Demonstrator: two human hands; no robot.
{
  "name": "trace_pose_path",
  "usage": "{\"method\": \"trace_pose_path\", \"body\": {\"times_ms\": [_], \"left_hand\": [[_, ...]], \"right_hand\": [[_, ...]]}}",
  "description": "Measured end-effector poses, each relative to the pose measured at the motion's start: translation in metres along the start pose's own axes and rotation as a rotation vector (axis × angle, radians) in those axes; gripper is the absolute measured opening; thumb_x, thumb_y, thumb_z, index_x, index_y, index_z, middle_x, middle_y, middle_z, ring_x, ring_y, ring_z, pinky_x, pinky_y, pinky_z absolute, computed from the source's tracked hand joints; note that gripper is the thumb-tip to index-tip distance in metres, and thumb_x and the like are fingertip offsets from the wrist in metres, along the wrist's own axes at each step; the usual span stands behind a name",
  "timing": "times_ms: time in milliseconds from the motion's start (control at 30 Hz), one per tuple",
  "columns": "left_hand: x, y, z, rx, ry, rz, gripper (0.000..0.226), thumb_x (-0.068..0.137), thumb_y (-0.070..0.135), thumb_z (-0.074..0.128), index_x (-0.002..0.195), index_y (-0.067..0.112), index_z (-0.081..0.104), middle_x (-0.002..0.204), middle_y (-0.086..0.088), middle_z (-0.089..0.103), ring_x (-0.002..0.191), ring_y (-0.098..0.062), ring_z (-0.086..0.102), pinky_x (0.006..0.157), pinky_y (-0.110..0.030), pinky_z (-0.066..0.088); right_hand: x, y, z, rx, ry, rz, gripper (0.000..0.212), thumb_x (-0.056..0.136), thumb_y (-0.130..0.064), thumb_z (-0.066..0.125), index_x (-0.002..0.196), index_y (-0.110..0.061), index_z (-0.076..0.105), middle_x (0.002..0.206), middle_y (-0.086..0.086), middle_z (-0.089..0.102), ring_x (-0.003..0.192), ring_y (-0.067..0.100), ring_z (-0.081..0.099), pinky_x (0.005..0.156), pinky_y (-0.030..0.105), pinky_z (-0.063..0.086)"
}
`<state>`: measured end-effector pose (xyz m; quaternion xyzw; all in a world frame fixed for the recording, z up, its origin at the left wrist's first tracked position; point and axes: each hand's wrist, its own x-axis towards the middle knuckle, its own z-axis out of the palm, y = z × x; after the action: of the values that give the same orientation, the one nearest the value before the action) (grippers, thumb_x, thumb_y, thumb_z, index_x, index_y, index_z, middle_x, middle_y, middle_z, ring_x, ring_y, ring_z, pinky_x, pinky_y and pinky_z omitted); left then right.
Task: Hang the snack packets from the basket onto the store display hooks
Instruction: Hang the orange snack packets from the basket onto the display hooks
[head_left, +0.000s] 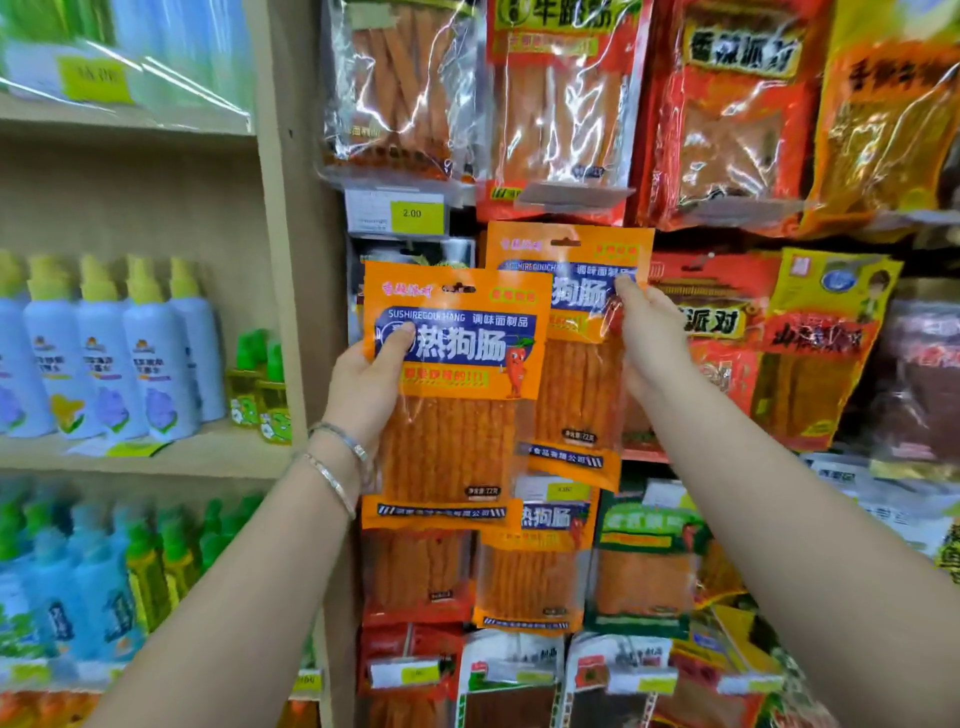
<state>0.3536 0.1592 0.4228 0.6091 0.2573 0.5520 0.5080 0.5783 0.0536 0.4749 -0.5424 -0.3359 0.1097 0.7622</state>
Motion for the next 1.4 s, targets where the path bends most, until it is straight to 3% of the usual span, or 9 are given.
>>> {"method": "trace_pose_path", "body": {"times_ms": [367,467,533,667,767,900,1100,1200,1400], "left_hand": [[0.022,-0.008,0.018,-0.066,-0.059,-0.037,0.022,0.087,0.045,0.059,0.088,0.024,0.065,0.084,-0.002,0.075,0.078,-0.022,0.072,0.076,-0.042,0.057],[0.026,-0.01,0.022,-0.047,-0.063,-0.048,0.025,0.087,0.046,0.058,0.09,0.022,0.065,0.083,-0.002,0.075,0.077,-0.022,0.072,0.075,-0.041,0.057],[0.029,-0.011,0.025,-0.042,-0.052,-0.061,0.025,0.088,0.045,0.058,0.09,0.021,0.066,0.083,-0.002,0.075,0.077,-0.021,0.072,0.076,-0.043,0.057],[0.032,-0.011,0.029,-0.022,-0.039,-0.078,0.024,0.087,0.044,0.058,0.086,0.022,0.066,0.084,-0.003,0.075,0.08,-0.023,0.071,0.083,-0.048,0.055],[0.032,-0.01,0.032,-0.003,-0.029,-0.079,0.023,0.087,0.045,0.058,0.084,0.023,0.064,0.083,-0.002,0.075,0.08,-0.022,0.071,0.084,-0.049,0.054],[0.033,-0.011,0.037,0.048,-0.034,-0.065,0.029,0.085,0.05,0.056,0.093,0.022,0.063,0.087,0.0,0.074,0.084,-0.02,0.07,0.087,-0.047,0.053],[0.028,-0.008,0.051,0.056,-0.084,-0.065,0.044,0.08,0.059,0.056,0.102,0.021,0.061,0.105,0.0,0.068,0.101,-0.021,0.063,0.093,-0.043,0.047],[0.024,-0.005,0.064,0.09,-0.117,0.008,0.022,0.086,0.051,0.056,0.086,0.03,0.059,0.09,0.016,0.064,0.088,-0.005,0.059,0.08,-0.031,0.044],[0.029,0.019,0.083,0.131,-0.088,0.349,0.056,0.089,0.009,0.056,0.14,0.018,0.033,0.125,0.014,0.048,0.117,-0.005,0.045,0.102,-0.019,0.038]], "right_hand": [[0.041,0.016,0.009,-0.008,-0.013,0.049,0.04,0.095,-0.031,0.05,0.129,-0.011,0.051,0.119,0.001,0.062,0.111,0.016,0.057,0.097,0.037,0.045],[0.049,0.022,0.014,-0.152,0.089,-0.102,0.028,0.095,-0.029,0.05,0.083,-0.006,0.059,0.07,-0.001,0.05,0.065,0.011,0.047,0.059,0.024,0.037],[0.055,0.023,0.013,-0.52,0.161,-0.277,0.045,0.094,-0.032,0.051,0.055,-0.014,0.036,0.062,0.005,0.037,0.055,0.019,0.033,0.046,0.028,0.022],[0.064,0.024,0.01,-0.829,0.106,-0.325,0.04,0.094,-0.037,0.05,0.068,-0.007,0.051,0.068,0.016,0.051,0.06,0.032,0.048,0.048,0.029,0.026],[0.064,0.028,0.011,-0.667,0.026,-0.241,0.027,0.092,-0.029,0.053,0.112,-0.01,0.057,0.082,0.008,0.065,0.074,0.027,0.064,0.064,0.035,0.05],[0.049,0.035,0.008,-0.414,0.058,-0.21,0.062,0.09,-0.024,0.056,0.144,-0.017,0.025,0.074,-0.01,0.058,0.074,0.01,0.061,0.069,0.03,0.049],[0.021,0.037,0.009,-0.145,-0.207,-0.12,0.035,0.087,-0.057,0.05,0.098,-0.026,0.06,0.084,-0.015,0.067,0.077,0.004,0.064,0.066,0.021,0.05],[0.016,0.035,0.005,-0.14,-0.199,-0.246,0.024,0.087,-0.046,0.06,0.084,-0.023,0.066,0.087,-0.012,0.072,0.083,0.006,0.066,0.073,0.024,0.051],[0.018,0.015,-0.002,-0.167,-0.07,-0.354,0.015,0.091,-0.037,0.058,0.079,-0.03,0.063,0.088,-0.007,0.071,0.086,0.012,0.067,0.075,0.033,0.053]]}}
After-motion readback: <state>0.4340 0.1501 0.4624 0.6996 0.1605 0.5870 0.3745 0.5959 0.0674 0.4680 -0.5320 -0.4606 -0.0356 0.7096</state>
